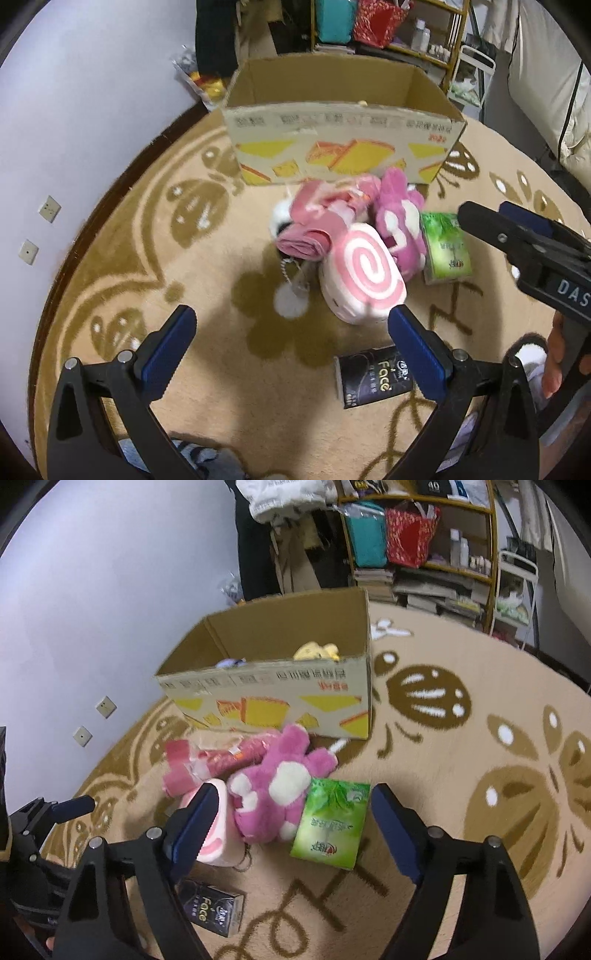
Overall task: Organize soft objects
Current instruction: 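Reach the left tool to the black tissue pack while the right tool reaches the green pack, then grasp and lift the black tissue pack with the left tool while the right tool lifts the green pack, then carry both tissue packs over the box and release them inside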
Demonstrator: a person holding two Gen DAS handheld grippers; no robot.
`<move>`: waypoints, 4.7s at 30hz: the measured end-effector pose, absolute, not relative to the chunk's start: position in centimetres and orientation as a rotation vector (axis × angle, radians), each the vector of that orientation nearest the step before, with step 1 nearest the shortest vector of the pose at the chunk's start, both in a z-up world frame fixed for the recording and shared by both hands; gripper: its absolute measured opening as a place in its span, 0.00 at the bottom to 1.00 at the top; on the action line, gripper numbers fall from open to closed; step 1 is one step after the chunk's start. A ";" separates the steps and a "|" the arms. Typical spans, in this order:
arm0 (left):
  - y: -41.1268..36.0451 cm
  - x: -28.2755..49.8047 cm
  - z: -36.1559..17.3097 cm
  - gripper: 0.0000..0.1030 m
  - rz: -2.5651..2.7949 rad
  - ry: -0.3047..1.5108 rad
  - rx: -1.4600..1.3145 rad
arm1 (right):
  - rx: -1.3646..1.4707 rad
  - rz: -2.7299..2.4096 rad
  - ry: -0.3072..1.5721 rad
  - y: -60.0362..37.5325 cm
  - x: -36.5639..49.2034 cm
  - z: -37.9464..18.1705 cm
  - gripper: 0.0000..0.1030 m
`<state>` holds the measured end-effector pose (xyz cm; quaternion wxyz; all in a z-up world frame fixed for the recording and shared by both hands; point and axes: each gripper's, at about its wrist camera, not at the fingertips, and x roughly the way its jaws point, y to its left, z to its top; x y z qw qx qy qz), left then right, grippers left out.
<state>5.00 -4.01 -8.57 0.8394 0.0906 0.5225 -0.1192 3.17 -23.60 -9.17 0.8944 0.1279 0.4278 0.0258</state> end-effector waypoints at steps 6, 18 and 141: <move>-5.5 5.2 -10.7 0.99 -0.281 1.183 0.222 | 0.278 0.007 0.914 -24.3 3.9 -10.8 0.84; -8.0 4.4 -13.3 0.99 -0.331 1.269 0.288 | 0.286 -0.029 1.023 -25.0 5.1 -14.1 0.70; -6.9 16.6 -0.6 0.65 -0.160 0.692 0.224 | 0.202 0.095 0.553 -23.8 10.8 -5.1 0.29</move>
